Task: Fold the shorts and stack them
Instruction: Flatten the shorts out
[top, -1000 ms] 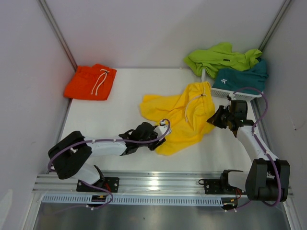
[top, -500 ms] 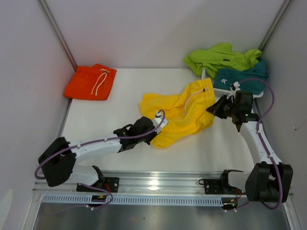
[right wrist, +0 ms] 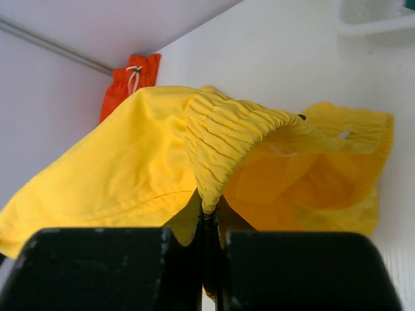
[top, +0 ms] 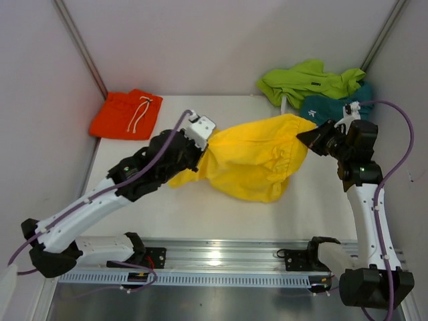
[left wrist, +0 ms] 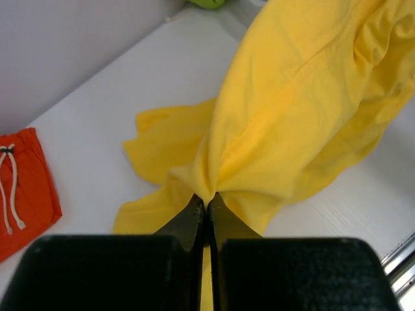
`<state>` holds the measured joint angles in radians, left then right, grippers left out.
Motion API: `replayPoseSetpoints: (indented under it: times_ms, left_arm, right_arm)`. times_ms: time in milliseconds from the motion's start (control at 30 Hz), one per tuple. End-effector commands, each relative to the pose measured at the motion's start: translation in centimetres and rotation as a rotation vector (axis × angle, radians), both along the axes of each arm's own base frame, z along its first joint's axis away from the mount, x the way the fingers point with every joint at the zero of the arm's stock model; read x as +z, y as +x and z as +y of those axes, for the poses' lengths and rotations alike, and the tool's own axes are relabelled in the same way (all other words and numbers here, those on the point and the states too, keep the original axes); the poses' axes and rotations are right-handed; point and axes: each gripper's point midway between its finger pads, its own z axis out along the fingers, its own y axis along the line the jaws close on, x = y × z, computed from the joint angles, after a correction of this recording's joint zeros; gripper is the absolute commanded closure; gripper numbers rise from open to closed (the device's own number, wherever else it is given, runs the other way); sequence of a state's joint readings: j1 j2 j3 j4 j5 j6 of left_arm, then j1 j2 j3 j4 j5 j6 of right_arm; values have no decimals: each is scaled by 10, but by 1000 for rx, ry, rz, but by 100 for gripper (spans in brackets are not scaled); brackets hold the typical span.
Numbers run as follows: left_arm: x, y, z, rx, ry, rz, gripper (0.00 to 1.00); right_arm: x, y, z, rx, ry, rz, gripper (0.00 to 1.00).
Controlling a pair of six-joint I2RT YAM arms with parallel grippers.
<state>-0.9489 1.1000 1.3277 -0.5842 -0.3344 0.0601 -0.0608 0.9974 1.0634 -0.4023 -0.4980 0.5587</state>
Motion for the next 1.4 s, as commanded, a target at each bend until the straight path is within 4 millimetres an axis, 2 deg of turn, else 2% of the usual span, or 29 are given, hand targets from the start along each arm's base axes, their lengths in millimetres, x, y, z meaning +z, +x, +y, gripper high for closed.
replayPoseSetpoints:
  times_ms: [0,67,100,167,200,300,367,400,433,467,500,567,600,633,667,700,733,767,867,1000,1133,1367]
  left_arm:
    - [-98,-10,-20,-89,215,217,100]
    - [-150,-18,-30,-137,250,314,100]
    - [-153,-24,-50,-202,178,339,100]
    - [-190,-36,-54,-210,173,428,100]
    - [-199,-42,-60,-236,162,441,100]
    - [-225,-50,-61,-237,181,485,97]
    - [-227,-51,-61,-222,169,492,89]
    - [-226,-44,-56,-175,167,474,75]
    - [-222,-40,-54,-151,149,468,68]
    - [-209,-31,-49,-104,96,454,60]
    - [-202,-25,-44,-71,64,441,44]
    - [-190,-1,-26,37,-51,434,35]
    - [-174,5,-19,53,-122,415,29]
    - [-180,6,-14,56,-178,442,25]
    - [-177,22,3,133,-272,470,24]
    - [-167,25,9,138,-338,467,21]
    - [-186,22,18,155,-359,513,20]
    - [-180,30,24,167,-437,522,19]
    - [-197,30,33,184,-478,559,18]
    - [-223,29,25,162,-482,641,18]
    - [-238,24,12,114,-512,735,20]
    - [-265,21,9,119,-526,816,19]
  right_arm:
    - [-34,0,-26,-133,-5,114,100]
    - [-52,-1,-40,-189,-37,149,100]
    - [-59,-4,-49,-223,-53,166,100]
    - [-74,-8,-62,-274,-95,193,100]
    - [-77,-11,-68,-296,-101,196,100]
    - [-96,-19,-73,-301,-113,230,100]
    - [-104,-24,-72,-291,-119,241,100]
    - [-112,-28,-71,-289,-120,259,100]
    - [-116,-30,-71,-286,-124,265,100]
    - [-120,-33,-71,-283,-130,274,100]
    - [-123,-35,-71,-285,-133,278,100]
    - [-132,-44,-70,-282,-139,292,100]
    - [-134,-46,-72,-294,-144,293,100]
    - [-140,-51,-73,-302,-148,299,100]
    - [-143,-54,-74,-308,-151,304,100]
    - [-147,-56,-77,-327,-162,313,100]
    - [-154,-60,-79,-341,-165,333,100]
    - [-155,-62,-80,-356,-162,330,100]
    - [-163,-65,-85,-411,-144,353,100]
    - [-169,-64,-87,-426,-143,360,100]
    - [-170,-61,-87,-419,-143,361,100]
    - [-173,-60,-84,-404,-132,358,100]
